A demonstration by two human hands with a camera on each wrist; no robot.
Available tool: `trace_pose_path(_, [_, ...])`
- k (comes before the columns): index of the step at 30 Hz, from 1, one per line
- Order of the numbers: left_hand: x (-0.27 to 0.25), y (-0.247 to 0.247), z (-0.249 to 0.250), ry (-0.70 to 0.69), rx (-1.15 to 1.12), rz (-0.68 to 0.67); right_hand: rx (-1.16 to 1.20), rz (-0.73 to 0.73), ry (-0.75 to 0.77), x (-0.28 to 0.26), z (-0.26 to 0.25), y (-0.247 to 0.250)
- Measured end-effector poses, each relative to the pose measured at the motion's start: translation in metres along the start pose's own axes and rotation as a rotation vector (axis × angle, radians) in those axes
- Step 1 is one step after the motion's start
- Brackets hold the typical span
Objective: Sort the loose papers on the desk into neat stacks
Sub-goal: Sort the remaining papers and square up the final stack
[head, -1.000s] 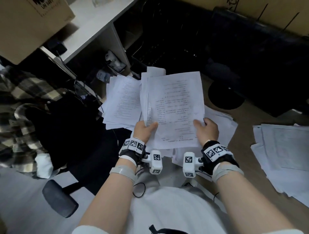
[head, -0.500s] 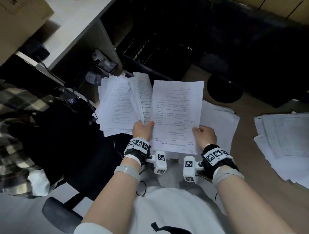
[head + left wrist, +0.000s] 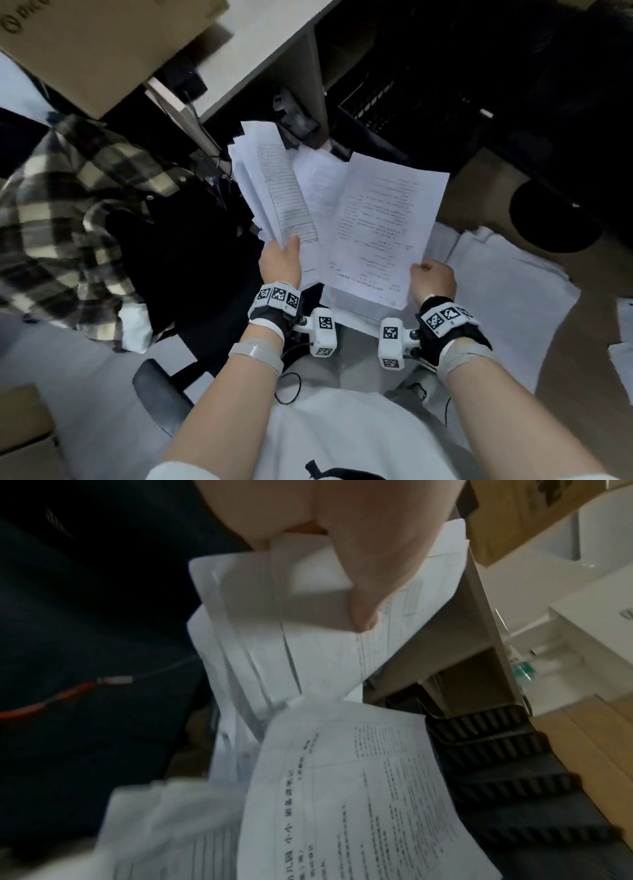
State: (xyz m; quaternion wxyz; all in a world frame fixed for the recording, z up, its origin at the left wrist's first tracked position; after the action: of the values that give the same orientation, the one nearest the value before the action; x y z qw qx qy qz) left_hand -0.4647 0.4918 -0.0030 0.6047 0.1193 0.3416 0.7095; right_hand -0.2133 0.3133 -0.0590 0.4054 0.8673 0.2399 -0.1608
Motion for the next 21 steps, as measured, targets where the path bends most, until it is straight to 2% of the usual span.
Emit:
trace_pose_path(3, [0.032, 0.035, -0.015, 0.046, -0.042, 0.061, -0.027, -0.054, 0.019, -0.004, -0.024, -0.052])
trace_pose_path(6, [0.060, 0.056, -0.032, 0.072, -0.070, 0.044, -0.079, -0.074, 0.026, -0.004, -0.050, -0.094])
trace_pose_path(11, [0.090, 0.073, -0.047, 0.077, -0.075, 0.053, -0.129, -0.078, 0.002, 0.006, -0.077, -0.132])
trace_pose_path(14, [0.098, 0.071, -0.049, 0.069, -0.093, 0.018, -0.065, -0.191, 0.045, 0.010, -0.083, -0.155])
trace_pose_path(17, [0.096, 0.059, -0.042, 0.058, -0.090, -0.045, -0.018, -0.370, 0.046, 0.003, -0.088, -0.163])
trace_pose_path(21, [0.078, 0.033, -0.027, 0.068, -0.062, -0.152, 0.004, -0.413, 0.076, -0.007, -0.087, -0.144])
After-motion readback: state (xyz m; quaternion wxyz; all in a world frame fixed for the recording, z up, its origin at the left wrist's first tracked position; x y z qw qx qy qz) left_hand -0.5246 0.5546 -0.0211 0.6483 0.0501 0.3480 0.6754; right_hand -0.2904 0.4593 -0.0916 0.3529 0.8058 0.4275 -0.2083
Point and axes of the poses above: each hand's wrist, its own x-axis towards the middle knuckle, its own y-axis out of the back of the hand, z = x × y, the point moved 6 cm from there along x, towards the middle knuckle, and after that the axes turned 8 degrees about z, right-handed, at the moved point
